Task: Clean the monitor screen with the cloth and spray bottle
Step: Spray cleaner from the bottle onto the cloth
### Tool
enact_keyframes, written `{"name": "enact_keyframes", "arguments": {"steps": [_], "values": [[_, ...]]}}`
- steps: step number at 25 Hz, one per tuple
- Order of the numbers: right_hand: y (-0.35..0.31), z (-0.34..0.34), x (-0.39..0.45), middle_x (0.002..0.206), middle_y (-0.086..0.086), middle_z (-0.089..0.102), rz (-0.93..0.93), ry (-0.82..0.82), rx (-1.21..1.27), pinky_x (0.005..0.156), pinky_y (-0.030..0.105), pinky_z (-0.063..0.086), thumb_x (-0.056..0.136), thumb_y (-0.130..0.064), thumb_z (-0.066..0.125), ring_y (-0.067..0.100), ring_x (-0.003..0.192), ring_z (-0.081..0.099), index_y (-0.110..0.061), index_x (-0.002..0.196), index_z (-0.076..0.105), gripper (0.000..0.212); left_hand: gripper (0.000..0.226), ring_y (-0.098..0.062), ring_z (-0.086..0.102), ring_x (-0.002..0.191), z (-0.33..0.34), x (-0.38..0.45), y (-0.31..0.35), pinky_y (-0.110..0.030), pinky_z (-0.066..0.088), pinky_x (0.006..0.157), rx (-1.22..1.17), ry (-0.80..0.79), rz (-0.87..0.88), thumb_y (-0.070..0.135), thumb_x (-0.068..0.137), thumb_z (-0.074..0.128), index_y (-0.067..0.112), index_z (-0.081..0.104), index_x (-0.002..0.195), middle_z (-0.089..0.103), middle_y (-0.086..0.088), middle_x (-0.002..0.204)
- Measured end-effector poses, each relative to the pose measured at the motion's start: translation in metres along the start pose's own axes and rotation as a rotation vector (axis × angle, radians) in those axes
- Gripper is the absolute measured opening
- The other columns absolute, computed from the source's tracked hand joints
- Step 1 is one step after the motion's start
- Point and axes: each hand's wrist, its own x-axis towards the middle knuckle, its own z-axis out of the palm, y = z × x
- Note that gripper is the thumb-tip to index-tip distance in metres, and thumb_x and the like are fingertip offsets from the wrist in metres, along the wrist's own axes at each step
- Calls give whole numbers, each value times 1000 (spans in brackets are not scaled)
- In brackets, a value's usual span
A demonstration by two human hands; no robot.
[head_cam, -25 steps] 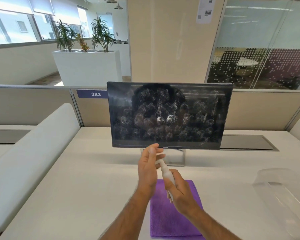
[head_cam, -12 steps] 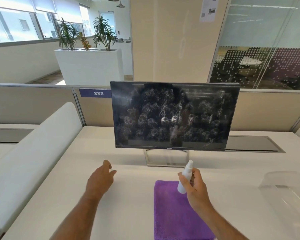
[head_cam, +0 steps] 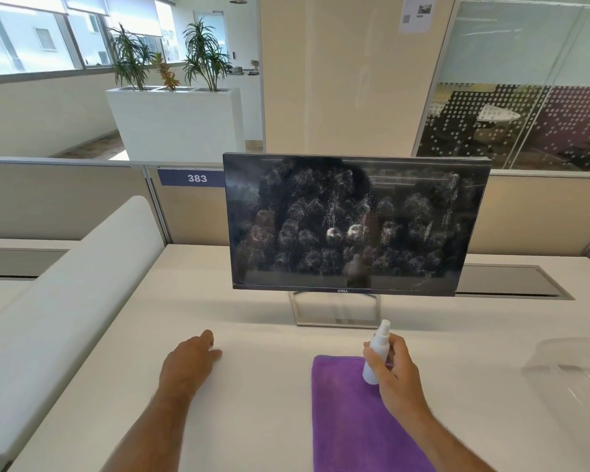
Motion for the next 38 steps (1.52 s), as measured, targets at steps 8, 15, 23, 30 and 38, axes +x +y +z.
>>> {"name": "enact_keyframes", "arguments": {"steps": [8, 15, 23, 30, 38], "values": [[-4, -4, -5, 102, -5, 62, -64, -42, 45, 61, 17, 56, 98, -24, 59, 23, 89, 64, -32, 113, 51, 19, 53, -30, 60, 106, 1, -12, 0, -40, 50, 84, -104, 78, -40, 59, 93, 51, 15, 48, 123, 66, -8, 111], [-9, -16, -14, 77, -3, 63, -119, -32, 209, 52, 29, 55, 100, -19, 55, 18, 62, 59, -32, 122, 51, 26, 70, -35, 60, 97, -4, -38, 24, -46, 49, 76, 54, 374, 110, 66, 89, 38, 9, 60, 124, 67, -9, 105], [-10, -25, -28, 84, -4, 64, -191, -19, 55, 45, 38, 59, 103, -19, 49, 30, 58, 67, -60, 143, 31, 60, 83, -26, 57, 117, 30, -63, 63, -43, 47, 94, 42, 260, 253, 72, 83, 19, 17, 55, 134, 63, -2, 127], [-5, -38, -39, 116, -11, 64, -140, -12, -272, 66, 34, 64, 98, -17, 57, 18, 80, 69, -48, 153, 20, 73, 114, -22, 21, 150, 70, -84, 55, -51, 15, 119, 109, 129, 208, 86, 71, -14, 22, 35, 152, 30, -2, 162], [22, -54, -42, 120, -2, 57, 35, -41, -555, 59, 11, 47, 88, -6, 66, 16, 89, 61, -42, 155, 16, 90, 104, -17, 1, 154, 76, -85, 52, -51, -2, 122, 104, 93, 176, 87, 75, -5, 29, 18, 157, 9, 2, 167]]}}
